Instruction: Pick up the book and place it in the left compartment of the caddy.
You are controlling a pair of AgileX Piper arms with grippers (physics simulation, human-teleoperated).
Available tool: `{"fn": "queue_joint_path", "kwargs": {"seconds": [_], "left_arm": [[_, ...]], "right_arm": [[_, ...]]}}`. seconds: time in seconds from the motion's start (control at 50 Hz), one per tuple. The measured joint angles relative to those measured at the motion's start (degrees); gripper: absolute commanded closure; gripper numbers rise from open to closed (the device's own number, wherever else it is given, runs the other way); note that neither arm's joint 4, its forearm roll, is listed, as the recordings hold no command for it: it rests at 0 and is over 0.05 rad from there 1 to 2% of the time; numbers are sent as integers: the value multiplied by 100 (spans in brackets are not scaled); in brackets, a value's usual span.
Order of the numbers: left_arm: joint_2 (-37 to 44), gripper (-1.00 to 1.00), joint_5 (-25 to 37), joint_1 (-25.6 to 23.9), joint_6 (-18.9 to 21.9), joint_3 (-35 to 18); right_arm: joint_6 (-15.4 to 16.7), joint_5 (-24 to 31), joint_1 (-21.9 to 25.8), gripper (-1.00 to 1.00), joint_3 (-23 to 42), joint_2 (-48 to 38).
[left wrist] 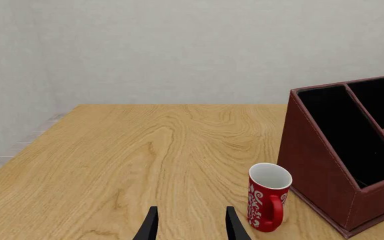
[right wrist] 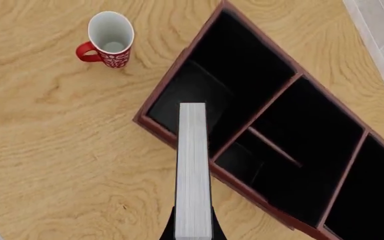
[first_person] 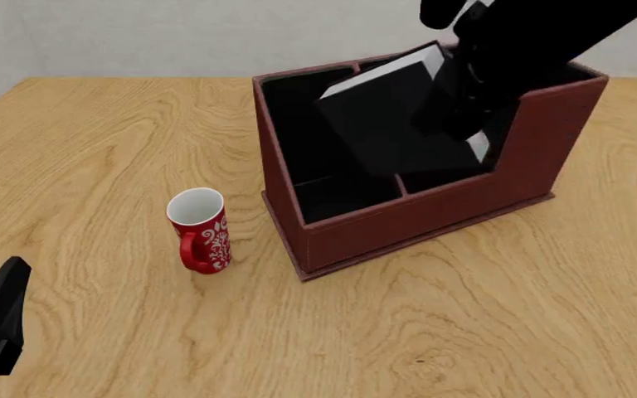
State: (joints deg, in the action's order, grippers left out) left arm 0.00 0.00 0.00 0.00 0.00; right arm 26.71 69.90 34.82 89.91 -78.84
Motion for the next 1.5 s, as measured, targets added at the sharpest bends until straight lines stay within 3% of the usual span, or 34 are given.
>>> {"fn": "queue_joint_path", "kwargs": {"seconds": [0.42, 1.5], "left_arm": [[0, -100, 0, 0, 0, 0], [0, -100, 0, 0, 0, 0]], "right_arm": [[-39, 0, 14, 100, 437, -495], [-495, 0, 94, 100, 1075, -1393]]}}
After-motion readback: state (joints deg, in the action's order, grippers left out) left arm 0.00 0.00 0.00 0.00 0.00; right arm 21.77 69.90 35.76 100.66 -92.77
